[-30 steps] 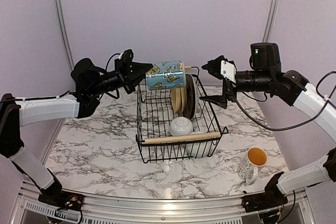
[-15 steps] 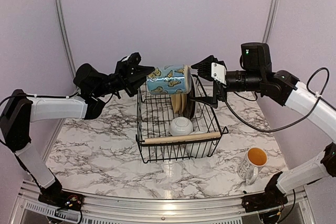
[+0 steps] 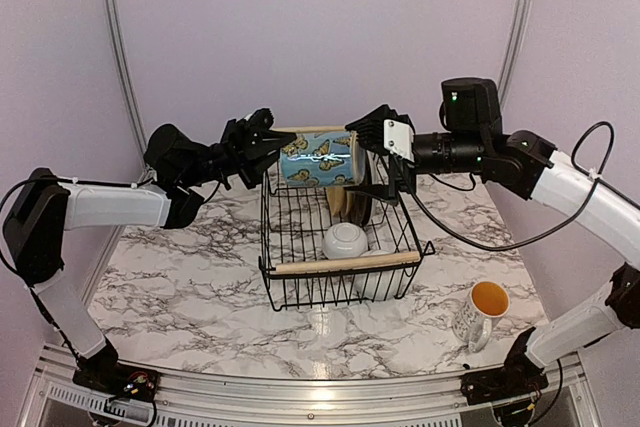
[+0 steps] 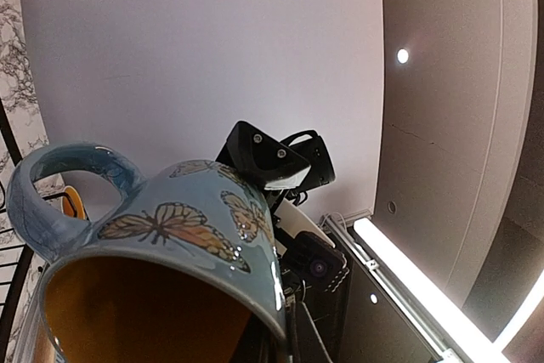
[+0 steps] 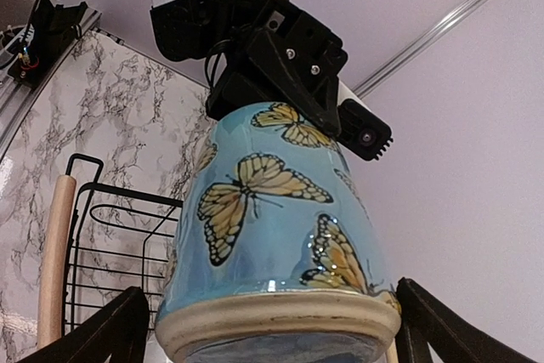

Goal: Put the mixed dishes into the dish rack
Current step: Pass from the left arm to the right

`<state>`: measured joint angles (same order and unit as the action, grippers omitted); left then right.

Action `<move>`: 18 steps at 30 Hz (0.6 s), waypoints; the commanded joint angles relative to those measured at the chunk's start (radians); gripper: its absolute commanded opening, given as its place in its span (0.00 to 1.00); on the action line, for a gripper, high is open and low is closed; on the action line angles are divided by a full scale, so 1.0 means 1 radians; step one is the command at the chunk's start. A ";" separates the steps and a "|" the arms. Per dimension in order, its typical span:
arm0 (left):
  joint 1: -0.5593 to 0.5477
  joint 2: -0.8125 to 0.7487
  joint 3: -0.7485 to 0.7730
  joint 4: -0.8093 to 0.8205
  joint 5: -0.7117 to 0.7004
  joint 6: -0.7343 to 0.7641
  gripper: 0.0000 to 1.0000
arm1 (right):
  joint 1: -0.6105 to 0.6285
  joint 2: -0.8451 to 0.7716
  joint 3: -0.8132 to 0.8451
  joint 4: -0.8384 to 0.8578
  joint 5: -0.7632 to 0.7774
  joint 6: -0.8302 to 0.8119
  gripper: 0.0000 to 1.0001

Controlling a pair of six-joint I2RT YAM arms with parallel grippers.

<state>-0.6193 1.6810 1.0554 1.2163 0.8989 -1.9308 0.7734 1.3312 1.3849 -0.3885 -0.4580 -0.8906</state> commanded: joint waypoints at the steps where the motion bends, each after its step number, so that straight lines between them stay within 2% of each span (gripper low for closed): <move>1: 0.000 -0.021 0.017 0.268 -0.034 -0.014 0.00 | 0.012 0.009 0.036 0.014 -0.011 0.015 0.96; 7: 0.000 -0.011 0.016 0.327 -0.050 -0.052 0.00 | 0.012 0.013 0.008 0.056 0.018 0.040 0.95; 14: 0.000 -0.002 0.003 0.359 -0.049 -0.066 0.00 | 0.012 0.028 0.036 0.044 0.011 0.056 0.55; 17: 0.004 0.000 -0.005 0.353 -0.043 -0.060 0.00 | 0.012 0.030 0.043 0.020 0.001 0.048 0.43; 18: 0.009 -0.002 -0.012 0.335 -0.042 -0.051 0.08 | 0.012 0.031 0.045 0.013 -0.002 0.046 0.41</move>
<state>-0.6140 1.6867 1.0435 1.2320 0.8894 -1.9903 0.7769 1.3460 1.3857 -0.3595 -0.4511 -0.8562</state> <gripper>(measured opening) 0.067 0.832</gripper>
